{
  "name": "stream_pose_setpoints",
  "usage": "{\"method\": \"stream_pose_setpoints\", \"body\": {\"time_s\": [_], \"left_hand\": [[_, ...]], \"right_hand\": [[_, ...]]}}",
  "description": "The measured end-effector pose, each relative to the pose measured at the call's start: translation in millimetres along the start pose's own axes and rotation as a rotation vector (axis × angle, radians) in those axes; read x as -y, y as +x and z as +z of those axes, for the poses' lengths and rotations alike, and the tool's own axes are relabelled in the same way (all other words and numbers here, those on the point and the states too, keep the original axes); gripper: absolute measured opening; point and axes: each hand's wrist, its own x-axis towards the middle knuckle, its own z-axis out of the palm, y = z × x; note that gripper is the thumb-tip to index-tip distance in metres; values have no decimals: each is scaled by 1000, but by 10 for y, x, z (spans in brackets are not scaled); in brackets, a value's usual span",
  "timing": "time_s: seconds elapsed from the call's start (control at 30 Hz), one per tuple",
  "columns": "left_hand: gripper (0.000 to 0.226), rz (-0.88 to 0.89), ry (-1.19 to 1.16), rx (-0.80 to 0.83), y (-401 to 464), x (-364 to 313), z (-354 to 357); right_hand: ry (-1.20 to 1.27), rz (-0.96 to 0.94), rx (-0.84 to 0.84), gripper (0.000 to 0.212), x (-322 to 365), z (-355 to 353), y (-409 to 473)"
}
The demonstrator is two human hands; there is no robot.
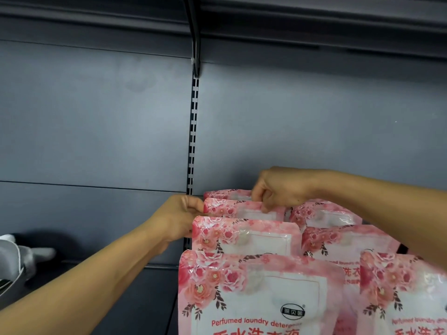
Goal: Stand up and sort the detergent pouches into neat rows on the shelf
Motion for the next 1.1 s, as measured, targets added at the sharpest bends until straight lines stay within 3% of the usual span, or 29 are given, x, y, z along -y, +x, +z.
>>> {"method": "stream_pose_setpoints", "body": {"time_s": [0.2,0.63,0.77,0.9,1.03,1.1], "left_hand": [[16,6,2,12,-14,-4,-5],[34,-34,-68,24,-35,26,-6],[29,-33,-58,22,-105,38,14],[26,-39,-128,8,-215,61,2],[23,-40,-163,-16,-388,4,-1],[24,18,-124,-93,-474,-29,-17]], "right_hand": [[36,10,10,39,19,-8,-34],[102,32,-34,37,19,25,-91],[99,33,18,13,44,34,-132],[150,57,16,35,14,-30,-213],[258,40,-47,35,-34,-122,-382],[308,10,-186,30,-50,-155,-501]]}}
